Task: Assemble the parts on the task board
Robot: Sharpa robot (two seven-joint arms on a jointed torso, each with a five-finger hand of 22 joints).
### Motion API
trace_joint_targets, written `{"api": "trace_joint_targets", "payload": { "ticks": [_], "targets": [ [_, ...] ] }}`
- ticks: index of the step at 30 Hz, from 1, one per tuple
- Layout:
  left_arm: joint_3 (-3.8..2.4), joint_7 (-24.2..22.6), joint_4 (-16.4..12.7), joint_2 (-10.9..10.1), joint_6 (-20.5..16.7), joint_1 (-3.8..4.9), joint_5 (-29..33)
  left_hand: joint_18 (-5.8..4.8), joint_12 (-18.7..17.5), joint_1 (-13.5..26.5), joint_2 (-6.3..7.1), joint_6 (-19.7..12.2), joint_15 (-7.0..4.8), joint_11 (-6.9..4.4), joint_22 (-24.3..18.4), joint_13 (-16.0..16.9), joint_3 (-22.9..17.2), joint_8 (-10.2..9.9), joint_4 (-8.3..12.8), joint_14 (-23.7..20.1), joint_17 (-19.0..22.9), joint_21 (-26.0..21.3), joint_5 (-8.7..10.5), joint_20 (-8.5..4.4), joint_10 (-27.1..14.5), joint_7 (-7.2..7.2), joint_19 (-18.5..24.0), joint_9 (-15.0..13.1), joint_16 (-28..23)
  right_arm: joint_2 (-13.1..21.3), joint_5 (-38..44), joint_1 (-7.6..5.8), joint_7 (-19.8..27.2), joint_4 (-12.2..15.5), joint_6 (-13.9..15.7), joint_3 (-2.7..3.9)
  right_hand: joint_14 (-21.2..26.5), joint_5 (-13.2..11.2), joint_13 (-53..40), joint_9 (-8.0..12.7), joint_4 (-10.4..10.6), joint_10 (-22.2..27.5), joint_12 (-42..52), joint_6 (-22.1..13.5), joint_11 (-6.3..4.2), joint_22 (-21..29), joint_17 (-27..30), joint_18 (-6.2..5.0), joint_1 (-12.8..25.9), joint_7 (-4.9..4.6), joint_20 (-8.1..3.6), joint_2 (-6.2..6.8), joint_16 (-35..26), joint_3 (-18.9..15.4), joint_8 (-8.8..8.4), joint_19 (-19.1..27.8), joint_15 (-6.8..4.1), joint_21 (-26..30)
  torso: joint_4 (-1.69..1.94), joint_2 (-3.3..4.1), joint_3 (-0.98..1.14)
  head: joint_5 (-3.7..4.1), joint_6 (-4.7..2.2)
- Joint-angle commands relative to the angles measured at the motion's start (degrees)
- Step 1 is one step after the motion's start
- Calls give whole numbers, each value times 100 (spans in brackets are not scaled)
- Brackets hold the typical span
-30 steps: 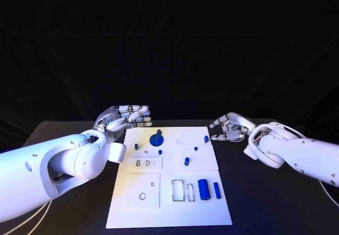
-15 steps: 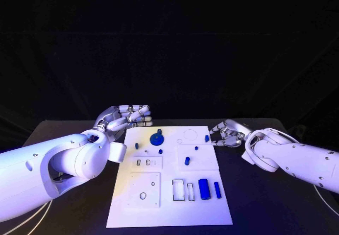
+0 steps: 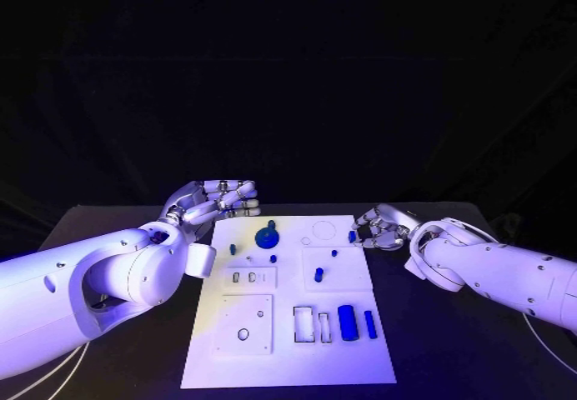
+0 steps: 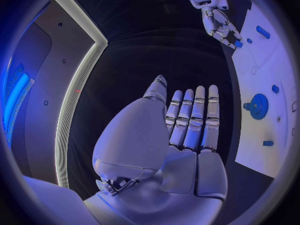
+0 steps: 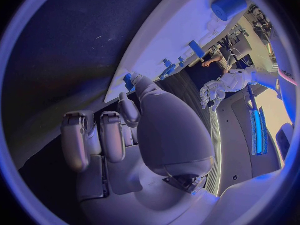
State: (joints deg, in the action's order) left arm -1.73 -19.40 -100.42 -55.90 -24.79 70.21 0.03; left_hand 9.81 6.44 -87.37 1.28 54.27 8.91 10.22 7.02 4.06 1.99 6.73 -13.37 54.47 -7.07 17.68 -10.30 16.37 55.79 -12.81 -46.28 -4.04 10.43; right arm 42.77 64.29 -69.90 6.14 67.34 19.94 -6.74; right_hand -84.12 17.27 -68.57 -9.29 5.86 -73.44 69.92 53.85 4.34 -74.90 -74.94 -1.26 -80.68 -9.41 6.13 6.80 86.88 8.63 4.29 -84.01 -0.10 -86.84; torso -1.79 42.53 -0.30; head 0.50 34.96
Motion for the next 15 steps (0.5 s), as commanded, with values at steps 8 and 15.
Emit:
{"api": "trace_joint_targets", "payload": {
  "ticks": [8, 15],
  "targets": [
    [-4, 3, 1, 8, 91, 5, 14, 55, -30, -45, 1, 13, -25, 27, -8, 1, -2, -39, 33, 31, -7, 23, 27, -2, 21, -6, 39, -1, -31, -97, -122, 3, 1, -113, -41, 0, -452, -93, -144, -6, 8, -154, 180, 213, -28, -1260, -911, 38, 31, 40, 16, -79, 49, 83, 82, -368, 8, -61, -8, 0, 8, -23, 13],
    [-4, 18, 2, 6, 83, 5, 14, 55, -30, -45, 1, 13, -25, 27, -8, 1, -2, -39, 33, 31, -7, 23, 27, -2, 21, -6, 39, -1, -31, -133, -132, 2, 27, -139, -87, 0, -456, -176, -245, -28, -37, -232, 284, 439, -80, -1277, -928, 43, 1, 102, -16, -122, 57, 164, 180, -382, -33, -75, -12, -4, 5, -18, 25]
  ]
}}
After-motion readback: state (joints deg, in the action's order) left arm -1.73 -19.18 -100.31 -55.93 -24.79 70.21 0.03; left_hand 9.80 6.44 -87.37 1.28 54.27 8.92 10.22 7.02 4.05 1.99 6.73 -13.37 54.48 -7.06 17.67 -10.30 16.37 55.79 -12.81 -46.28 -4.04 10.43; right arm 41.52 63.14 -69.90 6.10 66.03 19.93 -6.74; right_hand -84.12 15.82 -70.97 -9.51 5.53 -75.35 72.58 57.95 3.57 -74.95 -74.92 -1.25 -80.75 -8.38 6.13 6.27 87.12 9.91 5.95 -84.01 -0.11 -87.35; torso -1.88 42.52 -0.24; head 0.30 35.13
